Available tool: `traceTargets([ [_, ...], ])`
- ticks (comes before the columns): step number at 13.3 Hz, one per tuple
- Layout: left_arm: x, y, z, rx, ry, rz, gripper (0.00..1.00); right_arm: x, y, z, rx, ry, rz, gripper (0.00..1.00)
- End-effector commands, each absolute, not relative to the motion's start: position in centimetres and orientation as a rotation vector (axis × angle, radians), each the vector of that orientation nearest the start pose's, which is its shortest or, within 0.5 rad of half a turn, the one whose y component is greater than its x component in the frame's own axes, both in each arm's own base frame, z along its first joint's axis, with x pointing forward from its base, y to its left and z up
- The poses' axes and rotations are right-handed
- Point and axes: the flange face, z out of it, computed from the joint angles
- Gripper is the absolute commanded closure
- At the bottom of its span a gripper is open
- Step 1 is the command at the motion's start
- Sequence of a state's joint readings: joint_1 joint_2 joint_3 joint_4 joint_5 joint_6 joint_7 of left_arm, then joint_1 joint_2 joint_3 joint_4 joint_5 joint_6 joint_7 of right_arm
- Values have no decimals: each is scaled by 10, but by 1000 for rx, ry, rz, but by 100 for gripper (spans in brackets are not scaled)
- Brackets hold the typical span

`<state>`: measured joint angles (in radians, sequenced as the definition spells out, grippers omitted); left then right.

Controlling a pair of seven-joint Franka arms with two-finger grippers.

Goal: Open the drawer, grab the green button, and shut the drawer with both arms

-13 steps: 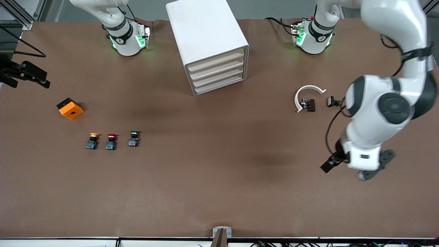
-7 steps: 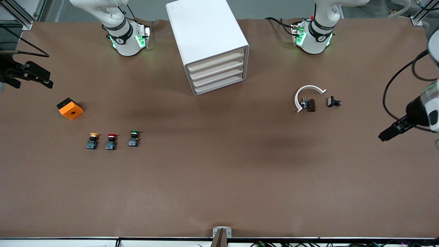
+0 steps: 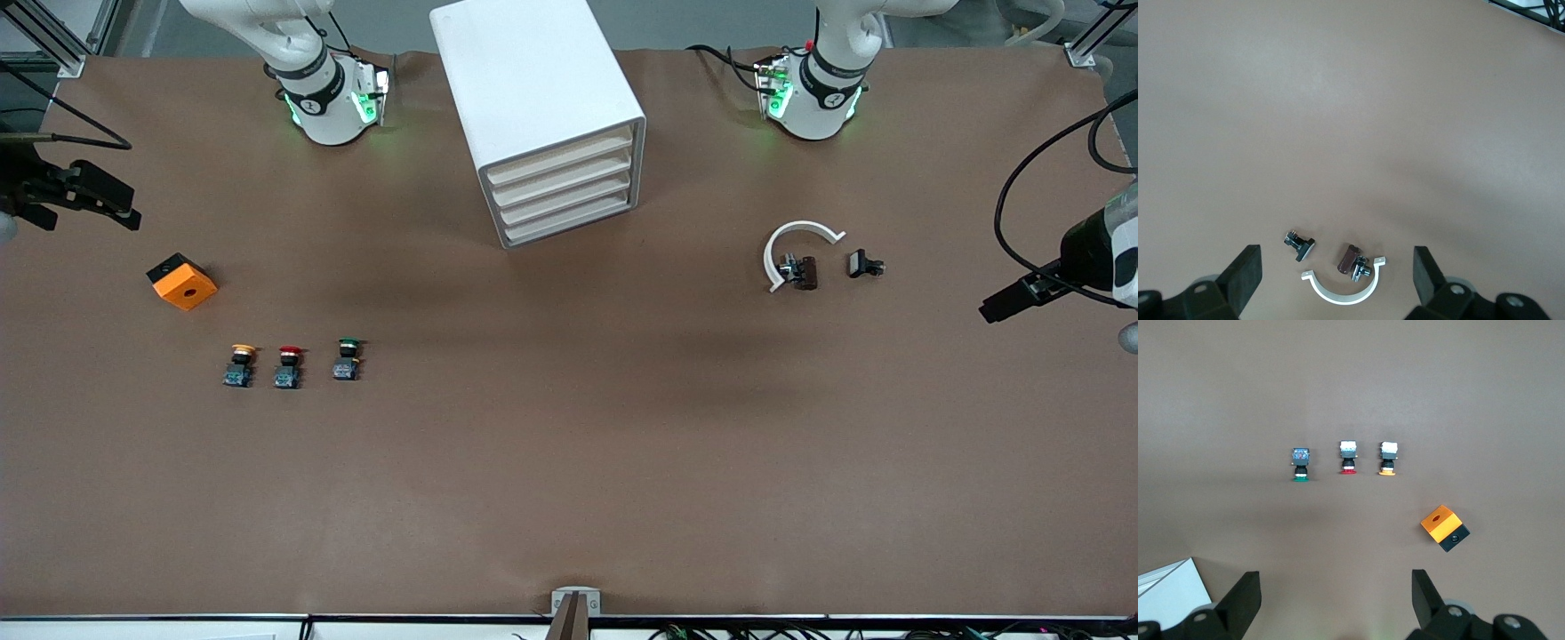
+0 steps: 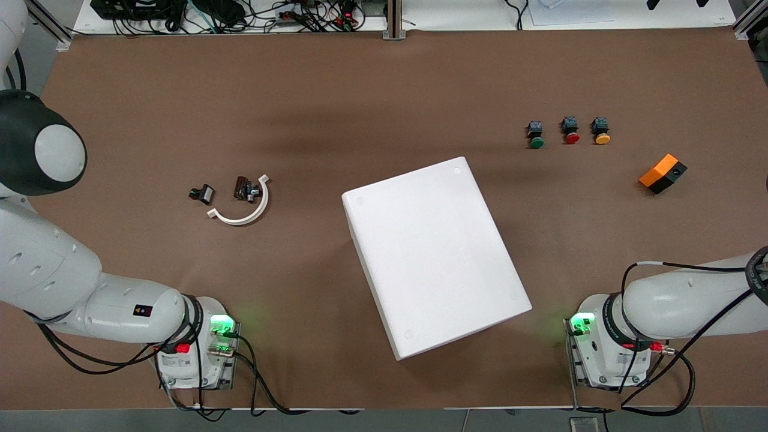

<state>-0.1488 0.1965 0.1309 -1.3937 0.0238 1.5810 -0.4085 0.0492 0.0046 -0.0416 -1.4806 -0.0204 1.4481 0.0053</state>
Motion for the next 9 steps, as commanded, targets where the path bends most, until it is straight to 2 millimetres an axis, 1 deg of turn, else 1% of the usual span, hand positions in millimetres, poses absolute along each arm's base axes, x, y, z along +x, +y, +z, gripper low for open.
traceTargets([
  [1, 608, -22, 603, -3042, -511, 7, 0, 545, 3, 659, -3162, -18, 53, 0],
  [6, 598, -21, 604, -3055, -373, 100, 0, 545, 3, 658, -3162, -18, 56, 0],
  [7, 598, -20, 604, -3052, -387, 100, 0, 545, 2, 658, -3161, -16, 56, 0],
  [8, 595, -27, 608, -3061, -365, 92, 0, 545, 2, 658, -3163, -15, 56, 0],
  [9, 594, -30, 609, -3067, -344, 89, 0, 545, 2, 659, -3163, -15, 53, 0],
])
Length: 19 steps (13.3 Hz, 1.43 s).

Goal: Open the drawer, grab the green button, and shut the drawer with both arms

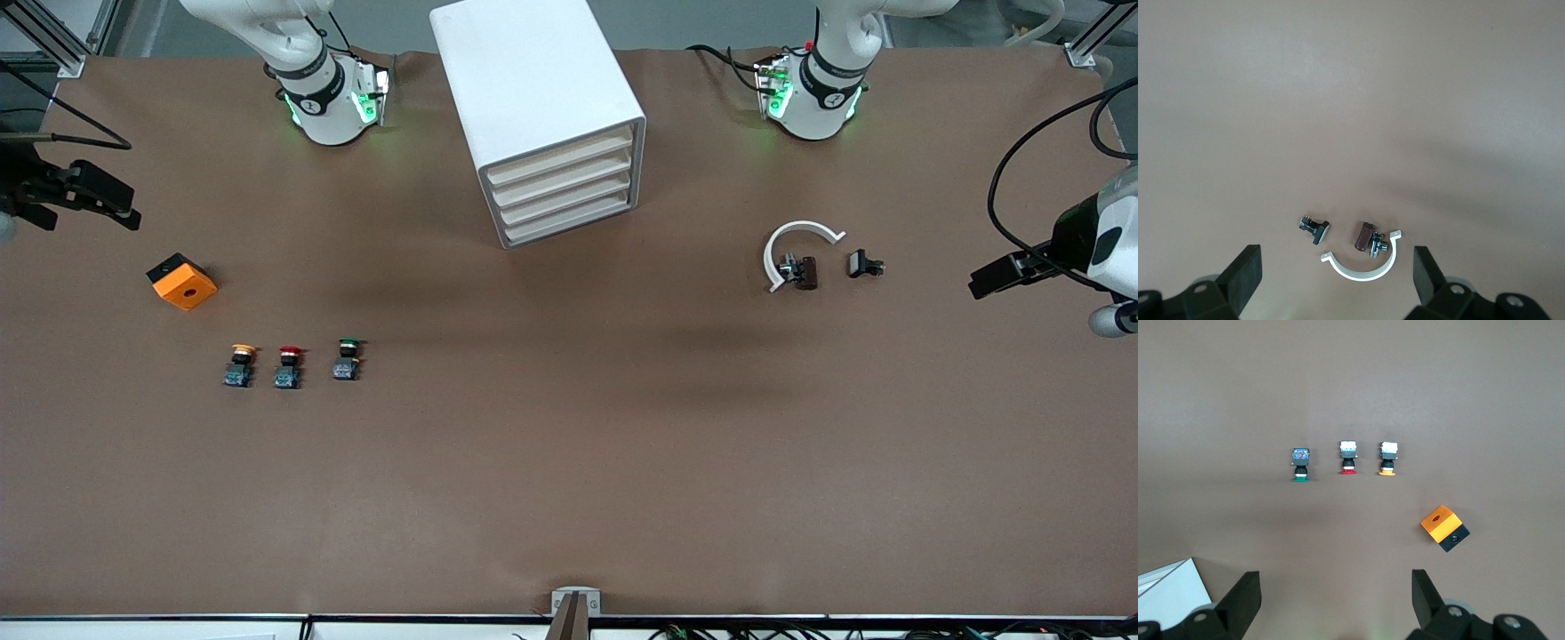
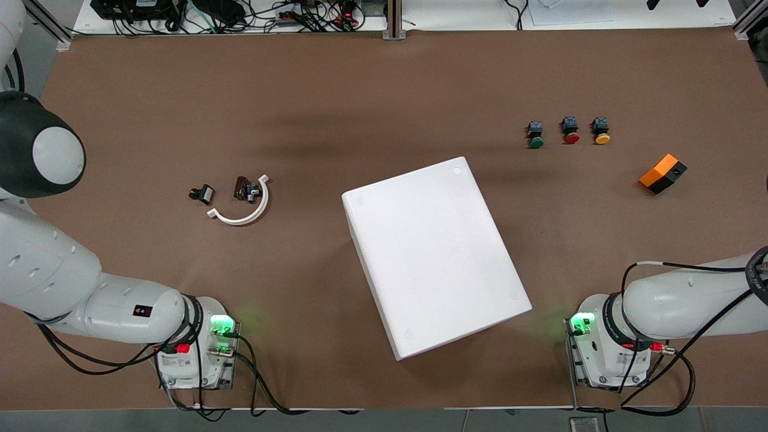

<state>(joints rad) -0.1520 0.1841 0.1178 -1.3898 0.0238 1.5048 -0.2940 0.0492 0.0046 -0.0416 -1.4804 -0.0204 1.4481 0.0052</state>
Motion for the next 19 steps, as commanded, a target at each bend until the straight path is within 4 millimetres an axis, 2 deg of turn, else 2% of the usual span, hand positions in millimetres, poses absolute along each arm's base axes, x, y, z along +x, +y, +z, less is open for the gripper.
traceTargets([
  [1, 591, -42, 613, -3076, -311, 83, 0, 545, 3, 659, -3163, -18, 53, 0],
  [3, 589, -55, 615, -3078, -278, 74, 0, 545, 3, 658, -3163, -18, 56, 0],
  [6, 579, -33, 614, -3087, -313, 99, 0, 545, 2, 659, -3163, -15, 53, 0],
  [11, 573, -37, 613, -3091, -290, 111, 0, 545, 3, 659, -3163, -18, 53, 0],
  [13, 568, -42, 610, -3088, -275, 122, 0, 545, 2, 658, -3165, -18, 56, 0],
  [16, 560, -38, 607, -3085, -284, 136, 0, 545, 3, 659, -3163, -18, 51, 0],
  [19, 551, -43, 604, -3085, -259, 109, 0, 546, 4, 658, -3163, -20, 53, 0],
])
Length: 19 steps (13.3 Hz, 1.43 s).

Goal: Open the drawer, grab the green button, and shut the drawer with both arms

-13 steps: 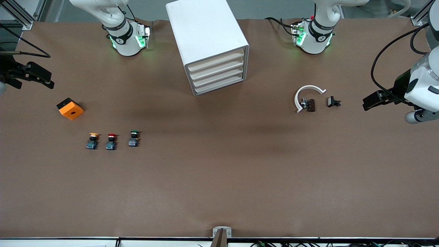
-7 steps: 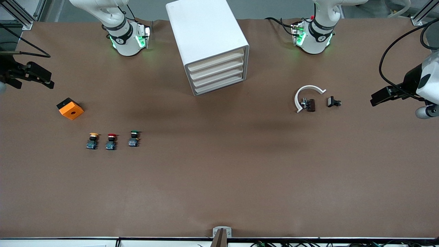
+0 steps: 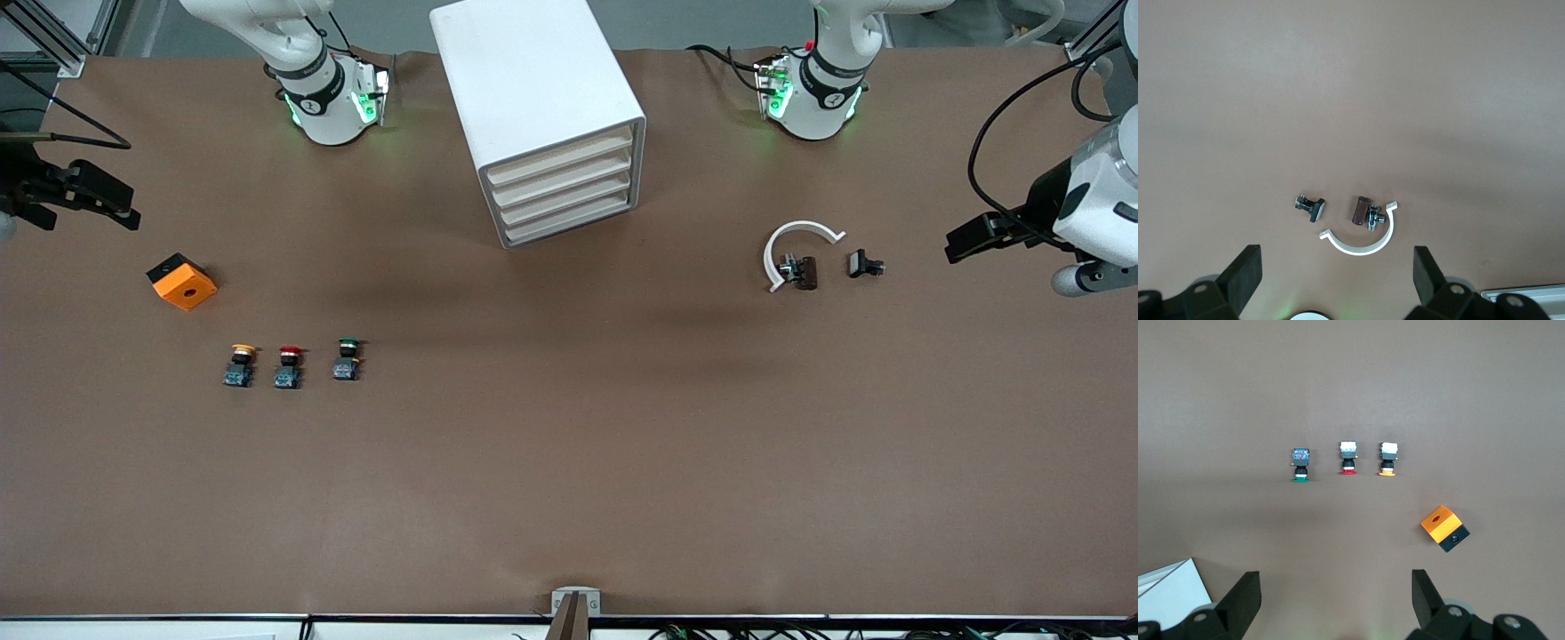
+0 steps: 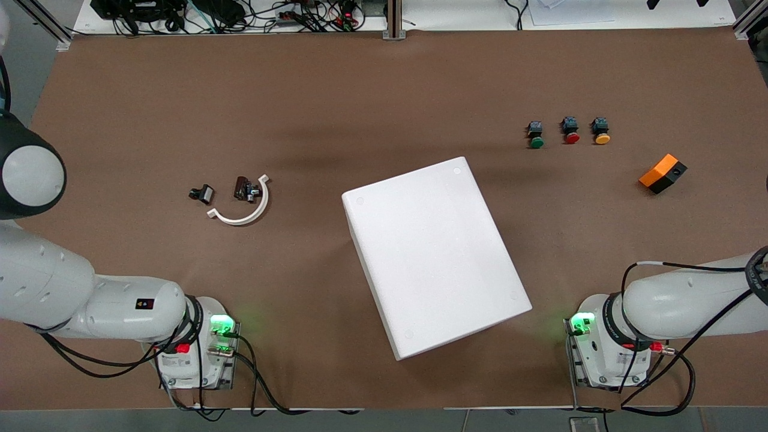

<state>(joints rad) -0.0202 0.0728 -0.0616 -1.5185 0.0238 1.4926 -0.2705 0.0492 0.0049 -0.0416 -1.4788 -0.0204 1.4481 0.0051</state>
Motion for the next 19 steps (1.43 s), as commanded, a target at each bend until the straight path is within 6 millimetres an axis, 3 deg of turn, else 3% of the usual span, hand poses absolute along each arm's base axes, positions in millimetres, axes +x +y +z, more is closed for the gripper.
traceTargets([
  [1, 547, -42, 601, -3085, -260, 97, 0, 545, 3, 658, -3165, -18, 56, 0],
  [6, 535, -48, 599, -3086, -240, 56, 0, 546, 3, 658, -3165, -18, 53, 0],
  [7, 532, -42, 602, -3086, -252, 47, 0, 546, 3, 658, -3165, -18, 53, 0],
  [8, 524, -50, 599, -3080, -208, 60, 0, 546, 3, 658, -3165, -18, 53, 0],
  [13, 506, -51, 622, -3079, -174, -10, 0, 546, 3, 657, -3165, -20, 56, 0],
  [19, 503, -48, 631, -3083, -40, -37, 0, 546, 3, 657, -3165, -18, 56, 0],
])
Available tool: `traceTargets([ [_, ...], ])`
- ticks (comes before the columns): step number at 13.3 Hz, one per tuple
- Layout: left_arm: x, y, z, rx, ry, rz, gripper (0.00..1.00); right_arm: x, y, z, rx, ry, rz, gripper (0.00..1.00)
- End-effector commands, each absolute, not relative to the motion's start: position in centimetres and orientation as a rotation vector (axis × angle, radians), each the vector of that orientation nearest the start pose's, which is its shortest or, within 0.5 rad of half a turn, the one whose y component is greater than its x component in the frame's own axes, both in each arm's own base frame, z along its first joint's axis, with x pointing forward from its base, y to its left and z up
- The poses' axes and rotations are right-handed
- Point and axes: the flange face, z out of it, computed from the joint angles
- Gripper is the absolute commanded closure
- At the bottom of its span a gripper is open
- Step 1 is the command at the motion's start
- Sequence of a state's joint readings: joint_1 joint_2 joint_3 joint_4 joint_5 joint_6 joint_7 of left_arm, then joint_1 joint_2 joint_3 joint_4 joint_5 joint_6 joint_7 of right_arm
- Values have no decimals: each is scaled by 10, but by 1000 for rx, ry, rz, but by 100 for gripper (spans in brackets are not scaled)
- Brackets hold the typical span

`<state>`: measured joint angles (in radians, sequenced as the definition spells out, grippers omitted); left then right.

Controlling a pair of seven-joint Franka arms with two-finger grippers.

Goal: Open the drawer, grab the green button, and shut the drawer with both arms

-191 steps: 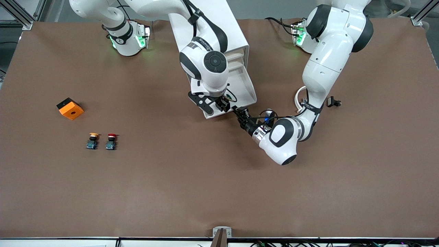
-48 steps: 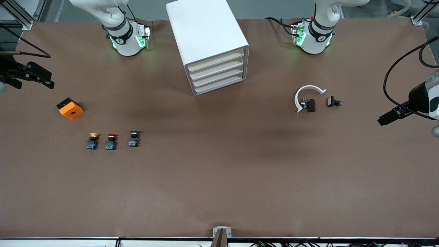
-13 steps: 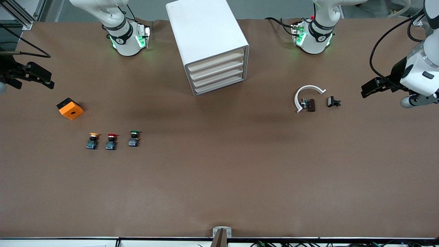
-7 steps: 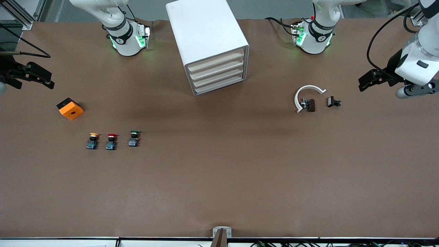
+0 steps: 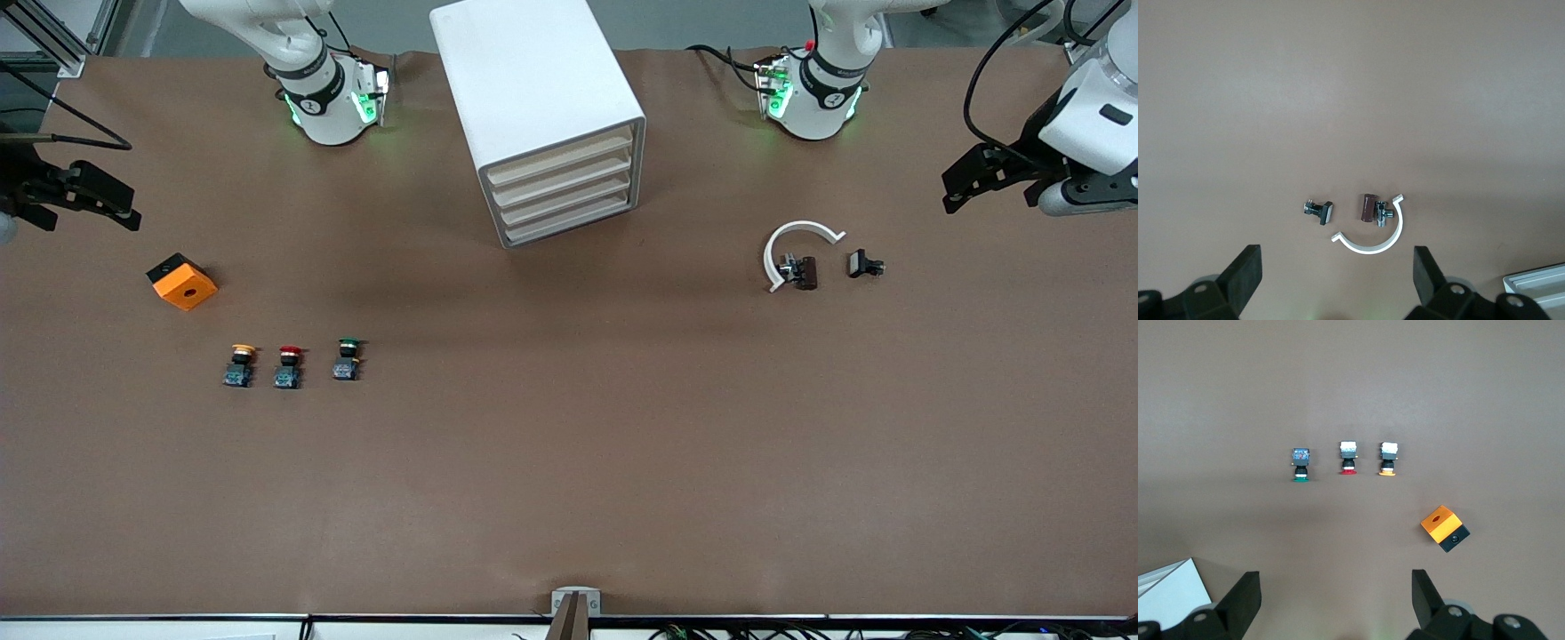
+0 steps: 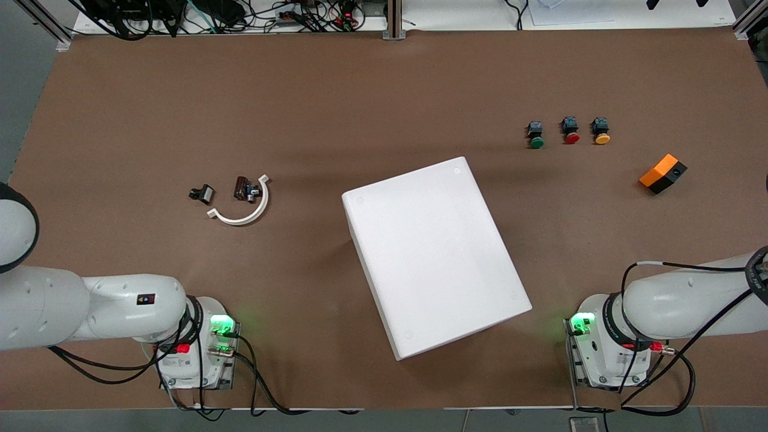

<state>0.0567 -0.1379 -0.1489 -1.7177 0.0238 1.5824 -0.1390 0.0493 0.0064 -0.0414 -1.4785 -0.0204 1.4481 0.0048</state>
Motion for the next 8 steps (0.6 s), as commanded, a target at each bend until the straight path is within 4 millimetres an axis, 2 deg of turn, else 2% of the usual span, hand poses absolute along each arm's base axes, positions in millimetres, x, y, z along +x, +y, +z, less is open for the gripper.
traceTargets([
  [1, 504, -49, 632, -3085, -26, -38, 0, 546, 3, 658, -3165, -20, 53, 0],
  [8, 507, -50, 640, -3089, -45, -53, 0, 546, 4, 657, -3165, -22, 56, 0],
])
